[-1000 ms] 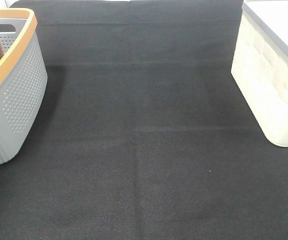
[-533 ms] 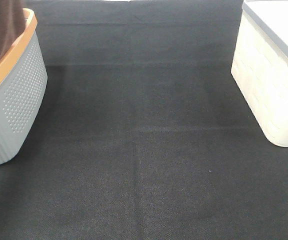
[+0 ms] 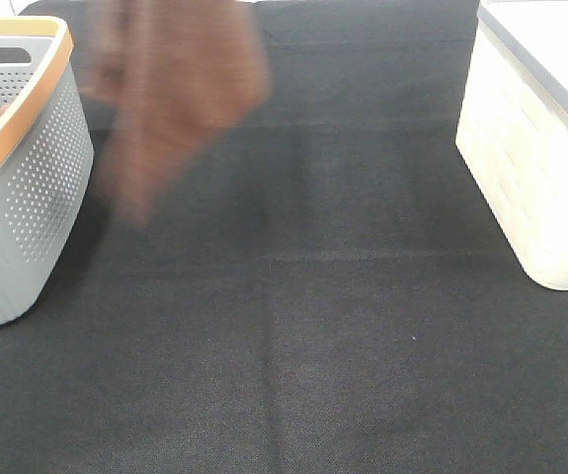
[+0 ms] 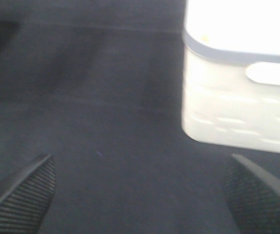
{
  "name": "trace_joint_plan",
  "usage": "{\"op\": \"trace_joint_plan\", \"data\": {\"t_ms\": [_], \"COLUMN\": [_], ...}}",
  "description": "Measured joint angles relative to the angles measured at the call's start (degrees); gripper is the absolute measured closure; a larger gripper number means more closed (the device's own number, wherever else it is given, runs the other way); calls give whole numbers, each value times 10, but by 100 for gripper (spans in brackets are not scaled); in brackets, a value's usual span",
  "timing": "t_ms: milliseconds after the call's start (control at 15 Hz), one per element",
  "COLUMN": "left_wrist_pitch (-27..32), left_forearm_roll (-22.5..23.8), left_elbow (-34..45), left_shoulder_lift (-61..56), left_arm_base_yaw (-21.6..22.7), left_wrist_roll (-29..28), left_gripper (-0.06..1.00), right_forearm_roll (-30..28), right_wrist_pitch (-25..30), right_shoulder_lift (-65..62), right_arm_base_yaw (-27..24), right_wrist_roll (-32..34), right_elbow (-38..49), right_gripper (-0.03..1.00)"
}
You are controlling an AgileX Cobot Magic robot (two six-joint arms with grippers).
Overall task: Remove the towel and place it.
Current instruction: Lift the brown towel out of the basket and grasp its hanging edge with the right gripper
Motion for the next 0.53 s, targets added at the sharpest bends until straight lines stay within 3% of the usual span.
{"op": "trace_joint_plan", "data": {"t_ms": [133,333,533], "left_wrist_pitch": [-14,-17,-22], "left_forearm_roll": [1,2,3], "left_elbow": [0,0,0], "left_shoulder_lift": [6,16,25], "left_arm_base_yaw": [-22,-52,-66], "left_wrist_roll": [15,19,19], "left_gripper": [94,94,94], "right_forearm_roll": [60,174,221], "right_wrist_pitch": [-55,-123,-144], "right_shoulder_lift": [85,219,301], "right_arm_base_yaw": [1,41,68], "right_wrist_roll": [-70,-242,-315], "right_elbow": [0,-29,-61], "right_gripper": [11,13,15]}}
